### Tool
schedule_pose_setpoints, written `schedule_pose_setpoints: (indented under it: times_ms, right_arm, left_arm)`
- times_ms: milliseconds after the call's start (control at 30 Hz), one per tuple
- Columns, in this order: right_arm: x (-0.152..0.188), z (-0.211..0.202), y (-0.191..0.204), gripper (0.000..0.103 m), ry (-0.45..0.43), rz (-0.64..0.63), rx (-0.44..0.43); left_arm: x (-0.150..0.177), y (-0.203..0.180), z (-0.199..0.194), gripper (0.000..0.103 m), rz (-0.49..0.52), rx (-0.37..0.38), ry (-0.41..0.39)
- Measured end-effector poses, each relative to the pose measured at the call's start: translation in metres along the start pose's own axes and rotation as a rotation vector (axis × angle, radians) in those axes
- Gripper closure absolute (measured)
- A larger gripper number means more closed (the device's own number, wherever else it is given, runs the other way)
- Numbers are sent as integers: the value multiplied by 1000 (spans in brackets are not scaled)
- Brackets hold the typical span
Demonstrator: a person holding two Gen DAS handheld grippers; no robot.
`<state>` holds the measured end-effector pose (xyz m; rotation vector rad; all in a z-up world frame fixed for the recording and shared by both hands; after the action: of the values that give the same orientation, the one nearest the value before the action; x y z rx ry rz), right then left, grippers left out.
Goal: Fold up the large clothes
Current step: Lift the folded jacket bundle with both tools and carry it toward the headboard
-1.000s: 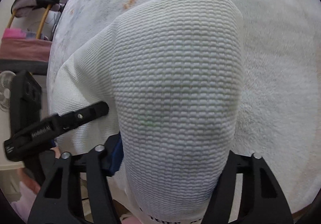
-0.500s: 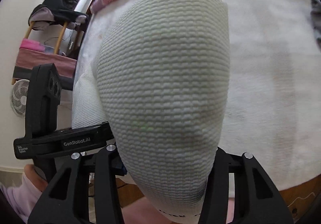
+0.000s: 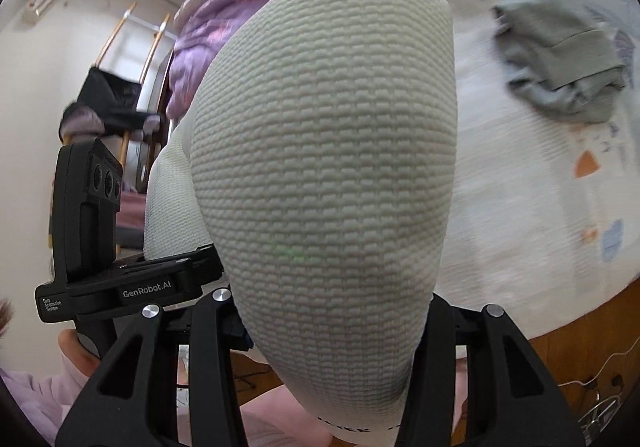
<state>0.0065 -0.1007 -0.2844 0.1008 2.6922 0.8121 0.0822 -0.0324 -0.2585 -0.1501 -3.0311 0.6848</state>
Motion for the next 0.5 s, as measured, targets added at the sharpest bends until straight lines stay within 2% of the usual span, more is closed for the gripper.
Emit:
schedule_pose_setpoints:
  times_ms: [33, 200, 267, 400, 500]
  right_arm:
    - [-8, -2, -2, 59, -7, 9, 0]
    - [-35, -53, -91, 59, -2, 9, 18]
    - [-50, -67, -127, 59, 8, -4, 19]
    - [-91, -86, -203, 59, 38, -24, -1]
    - [-123, -92, -259, 59, 71, -33, -4]
  left_arm:
    - [8, -11, 4, 49, 7, 3, 0]
    - [-1, -84, 32, 49, -5, 41, 25]
    - [-11, -119, 47, 49, -20, 57, 34]
    - [-40, -179, 81, 49, 10, 39, 25]
    - [-61, -194, 103, 49, -13, 65, 50]
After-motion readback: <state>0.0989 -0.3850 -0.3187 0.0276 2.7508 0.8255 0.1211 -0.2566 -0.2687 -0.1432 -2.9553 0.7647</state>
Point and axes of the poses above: each gripper's, at about its wrist camera, not at the fingertips, and z roughly the way its jaws point, y to its left, x to its underside, the point moved 7 cm from there along z, roughly the way its jaws point, and after that the axes turned 12 degrees about -z, right-handed, at the moved point
